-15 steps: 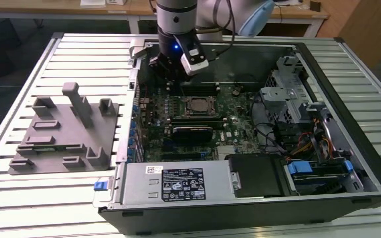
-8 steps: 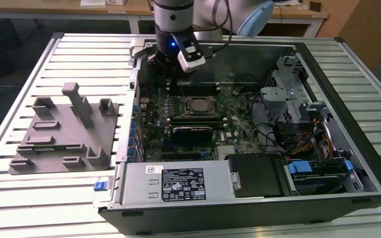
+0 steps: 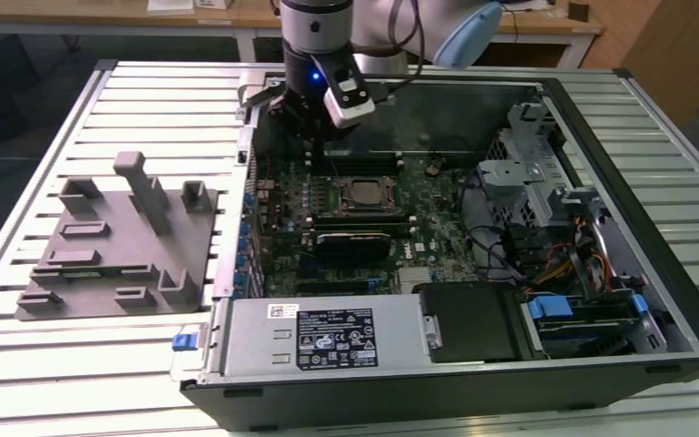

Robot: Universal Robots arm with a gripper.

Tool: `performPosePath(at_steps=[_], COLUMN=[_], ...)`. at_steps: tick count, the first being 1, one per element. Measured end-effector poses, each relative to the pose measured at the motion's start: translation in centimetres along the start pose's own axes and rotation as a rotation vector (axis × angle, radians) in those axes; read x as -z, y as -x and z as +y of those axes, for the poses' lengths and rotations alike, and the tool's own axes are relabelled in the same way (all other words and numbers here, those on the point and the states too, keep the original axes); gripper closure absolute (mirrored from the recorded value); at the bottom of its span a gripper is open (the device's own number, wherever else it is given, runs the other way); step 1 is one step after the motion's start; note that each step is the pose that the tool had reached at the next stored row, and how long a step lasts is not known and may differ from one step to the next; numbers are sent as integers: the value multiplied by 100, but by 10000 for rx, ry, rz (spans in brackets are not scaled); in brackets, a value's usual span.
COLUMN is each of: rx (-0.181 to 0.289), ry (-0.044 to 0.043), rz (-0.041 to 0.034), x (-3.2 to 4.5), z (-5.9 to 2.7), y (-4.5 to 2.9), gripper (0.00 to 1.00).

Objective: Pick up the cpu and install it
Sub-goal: 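Install the first cpu locking lever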

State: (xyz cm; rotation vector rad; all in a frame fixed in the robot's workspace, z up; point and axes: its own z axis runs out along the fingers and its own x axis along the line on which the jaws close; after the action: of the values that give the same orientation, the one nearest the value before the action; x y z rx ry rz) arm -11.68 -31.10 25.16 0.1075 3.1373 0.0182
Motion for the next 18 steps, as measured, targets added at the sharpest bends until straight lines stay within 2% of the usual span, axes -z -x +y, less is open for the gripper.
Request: performPosePath(at_steps=[7, 18], rx=[203, 317], ry=[0, 0], rz=[1, -5], x=[0, 0], z=[82, 93], y=[-6, 49], gripper=[89, 89])
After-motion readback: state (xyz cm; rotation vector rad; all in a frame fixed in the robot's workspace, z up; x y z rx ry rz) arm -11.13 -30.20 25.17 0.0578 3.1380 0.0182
